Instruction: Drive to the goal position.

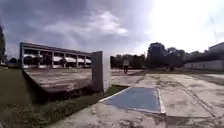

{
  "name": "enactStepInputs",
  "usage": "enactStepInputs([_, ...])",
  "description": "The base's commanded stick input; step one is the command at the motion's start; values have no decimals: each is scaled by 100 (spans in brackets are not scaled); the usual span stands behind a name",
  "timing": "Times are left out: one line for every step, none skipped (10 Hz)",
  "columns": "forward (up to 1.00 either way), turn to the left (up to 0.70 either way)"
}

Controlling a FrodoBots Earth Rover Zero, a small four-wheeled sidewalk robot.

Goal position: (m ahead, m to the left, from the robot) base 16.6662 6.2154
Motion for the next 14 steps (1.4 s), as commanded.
enactStepInputs([0, 0])
enactStepInputs([0, 0])
enactStepInputs([0, 0])
enactStepInputs([0, 0])
enactStepInputs([0, 0])
enactStepInputs([0, 0])
enactStepInputs([0, 0])
enactStepInputs([53, 0])
enactStepInputs([68, 0])
enactStepInputs([70, 0])
enactStepInputs([70, 0])
enactStepInputs([70, 0])
enactStepInputs([70, 0])
enactStepInputs([70, 0])
